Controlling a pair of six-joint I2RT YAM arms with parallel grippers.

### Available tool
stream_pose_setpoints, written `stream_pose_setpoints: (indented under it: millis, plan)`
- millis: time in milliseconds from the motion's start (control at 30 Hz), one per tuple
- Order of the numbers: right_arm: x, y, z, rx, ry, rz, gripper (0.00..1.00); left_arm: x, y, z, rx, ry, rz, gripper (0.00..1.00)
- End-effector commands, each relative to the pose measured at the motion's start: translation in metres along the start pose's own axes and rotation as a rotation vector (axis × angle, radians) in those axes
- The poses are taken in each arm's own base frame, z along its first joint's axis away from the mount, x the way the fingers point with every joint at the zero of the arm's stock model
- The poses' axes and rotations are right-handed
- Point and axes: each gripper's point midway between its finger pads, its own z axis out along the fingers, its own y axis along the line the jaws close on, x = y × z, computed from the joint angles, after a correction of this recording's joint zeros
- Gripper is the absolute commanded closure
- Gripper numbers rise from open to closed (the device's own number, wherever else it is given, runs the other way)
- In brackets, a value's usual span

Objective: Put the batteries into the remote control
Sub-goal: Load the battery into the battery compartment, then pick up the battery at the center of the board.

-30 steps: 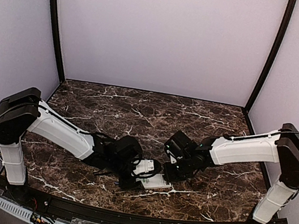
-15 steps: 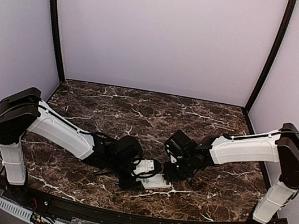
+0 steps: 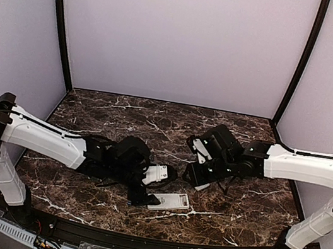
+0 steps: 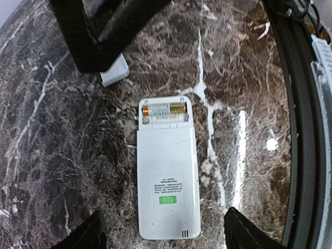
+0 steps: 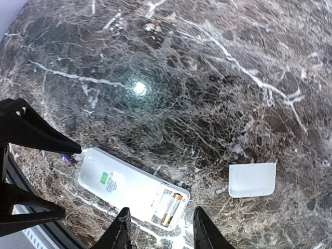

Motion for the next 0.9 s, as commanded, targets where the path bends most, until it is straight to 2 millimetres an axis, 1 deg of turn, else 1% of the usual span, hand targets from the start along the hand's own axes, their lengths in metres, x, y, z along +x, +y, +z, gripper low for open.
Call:
stream_pose_setpoints:
  millis: [0, 33, 67, 100, 133, 167, 200, 233, 267, 300, 333, 367, 400, 433, 467, 500, 533, 633, 667, 700, 800, 867]
  plan:
    - [-0.026, 0.021, -0.014, -0.091, -0.099, -0.117, 0.61, -0.023, 0.000, -0.042, -0.021, -0.096, 0.015, 0.20]
    - [-0.029, 0.027, -0.014, -0.112, -0.109, -0.136, 0.61, -0.031, 0.002, -0.054, -0.033, -0.128, 0.005, 0.19]
    - [-0.031, 0.036, -0.013, -0.141, -0.116, -0.164, 0.60, -0.031, 0.009, -0.061, -0.045, -0.133, -0.041, 0.18]
    - [-0.034, 0.045, -0.013, -0.167, -0.126, -0.195, 0.59, -0.039, 0.015, -0.074, -0.063, -0.163, -0.072, 0.18]
    - [-0.035, 0.055, -0.009, -0.190, -0.131, -0.232, 0.58, -0.036, 0.030, -0.083, -0.092, -0.165, -0.163, 0.18]
    - [-0.037, 0.065, -0.004, -0.209, -0.134, -0.269, 0.58, -0.043, 0.040, -0.099, -0.117, -0.201, -0.206, 0.18]
    - [-0.037, 0.075, 0.001, -0.224, -0.129, -0.306, 0.57, -0.037, 0.060, -0.111, -0.162, -0.207, -0.317, 0.18]
    - [-0.036, 0.083, 0.009, -0.232, -0.118, -0.344, 0.56, -0.039, 0.070, -0.131, -0.196, -0.251, -0.361, 0.18]
    - [-0.035, 0.093, 0.016, -0.242, -0.109, -0.381, 0.56, -0.031, 0.089, -0.144, -0.257, -0.264, -0.438, 0.17]
    - [-0.029, 0.102, 0.029, -0.249, -0.079, -0.425, 0.55, -0.031, 0.093, -0.163, -0.296, -0.305, -0.454, 0.16]
    - [-0.027, 0.111, 0.038, -0.260, -0.067, -0.460, 0.54, -0.031, 0.105, -0.188, -0.386, -0.354, -0.470, 0.13]
    - [-0.029, 0.121, 0.042, -0.276, -0.070, -0.494, 0.53, -0.024, 0.107, -0.193, -0.418, -0.359, -0.475, 0.11]
    - [-0.026, 0.129, 0.051, -0.284, -0.057, -0.526, 0.53, -0.025, 0.113, -0.213, -0.484, -0.408, -0.477, 0.09]
    - [-0.024, 0.136, 0.058, -0.293, -0.046, -0.559, 0.52, -0.017, 0.115, -0.215, -0.514, -0.407, -0.485, 0.08]
    - [-0.023, 0.143, 0.065, -0.297, -0.038, -0.591, 0.51, -0.016, 0.121, -0.230, -0.566, -0.440, -0.496, 0.06]
    - [-0.019, 0.148, 0.073, -0.296, -0.021, -0.627, 0.51, -0.007, 0.126, -0.232, -0.595, -0.435, -0.512, 0.05]
    - [-0.018, 0.154, 0.078, -0.295, -0.008, -0.657, 0.51, -0.003, 0.130, -0.237, -0.624, -0.440, -0.527, 0.05]
    - [-0.007, 0.164, 0.096, -0.282, 0.049, -0.725, 0.50, 0.021, 0.148, -0.239, -0.695, -0.391, -0.600, 0.05]
    - [-0.003, 0.165, 0.100, -0.276, 0.067, -0.744, 0.50, 0.027, 0.153, -0.237, -0.709, -0.371, -0.625, 0.04]
    - [0.001, 0.166, 0.103, -0.271, 0.083, -0.757, 0.50, 0.033, 0.159, -0.238, -0.726, -0.357, -0.648, 0.04]
    - [0.010, 0.166, 0.107, -0.256, 0.126, -0.774, 0.51, 0.046, 0.169, -0.233, -0.736, -0.326, -0.707, 0.04]
    - [0.016, 0.164, 0.109, -0.234, 0.152, -0.786, 0.52, 0.049, 0.173, -0.230, -0.721, -0.321, -0.736, 0.04]
